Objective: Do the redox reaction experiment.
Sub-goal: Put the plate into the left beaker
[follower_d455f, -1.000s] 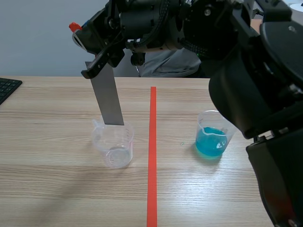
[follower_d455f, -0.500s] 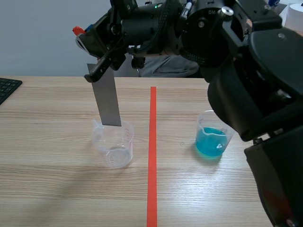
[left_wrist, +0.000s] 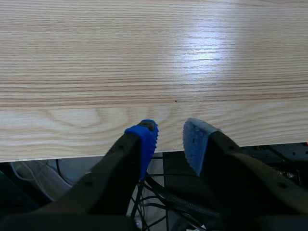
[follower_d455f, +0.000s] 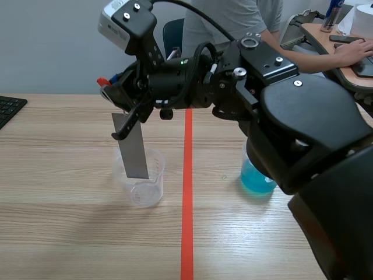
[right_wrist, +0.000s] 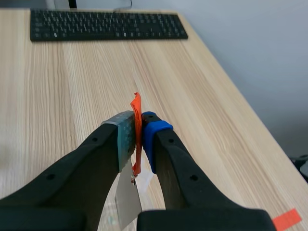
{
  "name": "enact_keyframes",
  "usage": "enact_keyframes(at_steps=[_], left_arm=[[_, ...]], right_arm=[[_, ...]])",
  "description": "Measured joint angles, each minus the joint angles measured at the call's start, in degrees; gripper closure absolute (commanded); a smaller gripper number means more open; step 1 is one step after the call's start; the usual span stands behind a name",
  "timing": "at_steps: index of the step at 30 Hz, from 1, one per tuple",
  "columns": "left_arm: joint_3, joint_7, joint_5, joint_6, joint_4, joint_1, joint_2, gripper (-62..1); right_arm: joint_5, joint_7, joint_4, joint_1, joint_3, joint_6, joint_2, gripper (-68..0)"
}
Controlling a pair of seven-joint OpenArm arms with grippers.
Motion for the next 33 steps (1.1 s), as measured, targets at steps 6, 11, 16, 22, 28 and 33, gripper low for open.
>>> enact_keyframes(at_steps=[6, 11, 16, 22, 28, 33], left_arm=[[0.0, 0.0, -0.1, 0.0, 0.0, 0.0, 0.0, -38.6], [0.0, 0.0, -0.1, 0.0, 0.0, 0.0, 0.0, -46.4], [0.0, 0.0, -0.1, 0.0, 0.0, 0.0, 0.0, -53.9], [0.0, 0.0, -0.2, 0.0, 0.0, 0.0, 0.0, -62.3], [0.0, 0.0, -0.5, 0.0, 0.0, 0.0, 0.0, -62.3], [0.0, 0.0, -0.9, 0.0, 0.0, 0.0, 0.0, -62.3]], right_arm=[[-4.1, 4.8, -3.8, 0.0, 0.0, 0.0, 0.0, -1.5], [-7.2, 6.1, -4.4, 0.0, 0.0, 0.0, 0.0, -1.5], [-8.3, 6.5, -4.4, 0.0, 0.0, 0.0, 0.0, -1.6], [-8.3, 6.5, -4.4, 0.0, 0.0, 0.0, 0.0, -5.5], [-8.3, 6.4, -4.4, 0.0, 0.0, 0.0, 0.0, -23.9], [-8.3, 6.5, -4.4, 0.0, -0.6, 0.0, 0.0, -43.1]])
